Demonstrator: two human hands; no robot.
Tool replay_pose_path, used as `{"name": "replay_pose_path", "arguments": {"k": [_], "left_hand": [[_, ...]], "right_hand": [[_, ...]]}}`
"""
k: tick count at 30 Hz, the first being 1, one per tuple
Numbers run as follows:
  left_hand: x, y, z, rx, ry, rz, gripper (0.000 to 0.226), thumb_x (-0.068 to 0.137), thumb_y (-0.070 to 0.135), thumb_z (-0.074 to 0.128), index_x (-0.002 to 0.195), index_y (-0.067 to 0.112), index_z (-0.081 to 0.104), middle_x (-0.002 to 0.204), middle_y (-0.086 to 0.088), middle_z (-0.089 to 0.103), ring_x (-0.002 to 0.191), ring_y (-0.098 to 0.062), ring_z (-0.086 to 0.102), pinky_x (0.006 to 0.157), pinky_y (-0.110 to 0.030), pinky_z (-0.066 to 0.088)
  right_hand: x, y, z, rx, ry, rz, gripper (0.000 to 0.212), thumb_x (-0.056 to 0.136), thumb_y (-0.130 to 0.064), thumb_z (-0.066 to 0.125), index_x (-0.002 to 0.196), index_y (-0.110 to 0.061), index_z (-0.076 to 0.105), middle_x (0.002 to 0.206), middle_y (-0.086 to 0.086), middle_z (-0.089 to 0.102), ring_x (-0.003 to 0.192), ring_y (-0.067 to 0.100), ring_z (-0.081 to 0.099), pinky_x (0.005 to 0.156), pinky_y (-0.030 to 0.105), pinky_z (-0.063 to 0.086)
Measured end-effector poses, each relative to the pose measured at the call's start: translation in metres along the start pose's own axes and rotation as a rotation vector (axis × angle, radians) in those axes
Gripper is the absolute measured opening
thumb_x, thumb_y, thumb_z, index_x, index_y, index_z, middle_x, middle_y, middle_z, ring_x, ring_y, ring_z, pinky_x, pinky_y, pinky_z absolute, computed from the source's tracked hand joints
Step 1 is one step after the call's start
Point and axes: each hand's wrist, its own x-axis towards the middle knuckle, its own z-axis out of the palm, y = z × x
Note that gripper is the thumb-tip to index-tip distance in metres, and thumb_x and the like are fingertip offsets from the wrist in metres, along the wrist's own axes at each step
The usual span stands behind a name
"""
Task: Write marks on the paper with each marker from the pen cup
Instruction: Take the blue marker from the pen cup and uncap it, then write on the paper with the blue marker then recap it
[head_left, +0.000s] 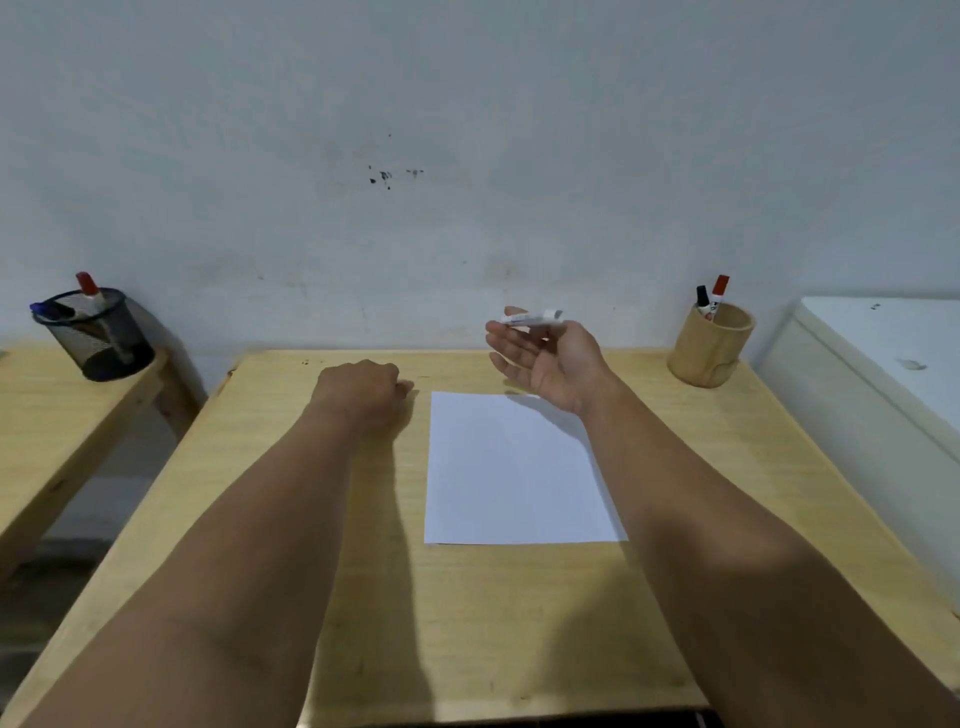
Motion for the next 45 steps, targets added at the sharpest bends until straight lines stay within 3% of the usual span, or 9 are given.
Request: {"name": "replay_pose_path", "arguments": {"k": [4,6,9,15,19,21,24,28,45], "left_hand": [[-0.002,-0.002,0.007,-0.019,0.017,-0.001,0.045,0.104,0.05,0.031,0.11,0.017,0.061,0.116,-0.006,0.067,0.102,-0.031,0.064,0.076,-0.036,0.04],[-0.006,-0.002,0.005,-0.053,0.035,-0.03,0.048,0.102,0.055,0.031,0.112,0.017,0.059,0.115,-0.005,0.066,0.1,-0.031,0.064,0.075,-0.037,0.04],[-0.017,-0.005,0.0,-0.125,0.109,-0.064,0.047,0.101,0.056,0.036,0.114,0.015,0.055,0.112,-0.007,0.061,0.101,-0.034,0.065,0.073,-0.039,0.041],[-0.067,0.001,0.014,-0.347,0.413,0.226,0.029,0.095,0.049,0.047,0.1,0.022,0.056,0.098,0.009,0.056,0.087,-0.019,0.056,0.065,-0.036,0.044],[-0.095,-0.002,0.041,-0.415,0.337,0.391,0.049,0.09,0.059,0.054,0.123,0.024,0.066,0.128,0.01,0.065,0.119,-0.023,0.057,0.092,-0.04,0.048],[-0.098,-0.005,0.041,-0.538,0.262,0.328,0.071,0.086,0.069,0.056,0.145,0.029,0.056,0.155,0.012,0.049,0.147,-0.019,0.038,0.114,-0.041,0.037],[-0.1,-0.005,0.036,-0.508,0.063,0.306,0.101,0.079,0.087,0.052,0.163,0.037,0.026,0.172,0.016,0.012,0.16,-0.009,0.002,0.128,-0.043,0.01],[-0.099,-0.003,0.039,-0.313,-0.052,0.337,0.122,0.066,0.103,0.038,0.165,0.038,0.012,0.174,0.011,0.0,0.16,-0.008,-0.01,0.129,-0.047,-0.004],[-0.101,-0.001,0.038,-0.307,-0.032,0.307,0.127,0.063,0.103,0.04,0.166,0.033,0.014,0.174,0.011,0.002,0.16,-0.009,-0.009,0.129,-0.049,-0.005]], "right_hand": [[0.002,0.003,-0.001,-0.018,0.008,-0.065,0.028,0.104,0.003,0.048,0.119,-0.009,0.068,0.107,0.015,0.083,0.087,0.026,0.083,0.07,0.035,0.067],[0.0,0.004,0.003,-0.123,0.056,-0.101,0.008,0.104,-0.017,0.068,0.111,-0.015,0.071,0.093,0.007,0.079,0.073,0.02,0.078,0.063,0.029,0.061],[-0.002,0.011,0.01,-0.324,0.159,-0.178,0.024,0.104,-0.04,0.069,0.103,-0.017,0.074,0.074,0.001,0.071,0.058,0.014,0.065,0.055,0.025,0.049],[-0.013,0.037,0.019,-0.506,0.201,-0.238,0.014,0.098,-0.017,0.064,0.089,-0.014,0.074,0.078,0.008,0.072,0.057,0.017,0.056,0.054,0.025,0.043],[-0.013,0.062,0.019,-0.537,0.235,-0.25,0.024,0.1,-0.03,0.073,0.079,-0.017,0.075,0.074,0.005,0.069,0.054,0.016,0.058,0.051,0.024,0.043],[-0.01,0.076,0.018,-0.553,0.248,-0.248,0.029,0.1,-0.034,0.074,0.077,-0.017,0.073,0.07,0.004,0.067,0.052,0.016,0.058,0.049,0.024,0.042],[-0.007,0.093,0.011,-0.545,0.24,-0.265,0.027,0.101,-0.03,0.075,0.08,-0.013,0.073,0.068,0.005,0.066,0.052,0.018,0.055,0.049,0.025,0.04],[-0.008,0.099,0.009,-0.576,0.259,-0.296,0.023,0.1,-0.029,0.075,0.08,-0.018,0.076,0.066,0.001,0.068,0.054,0.017,0.056,0.049,0.025,0.041],[0.015,0.11,0.027,-0.801,0.313,-0.38,0.031,0.097,-0.039,0.077,0.08,-0.013,0.073,0.075,0.011,0.079,0.057,0.014,0.068,0.055,0.027,0.053]]}}
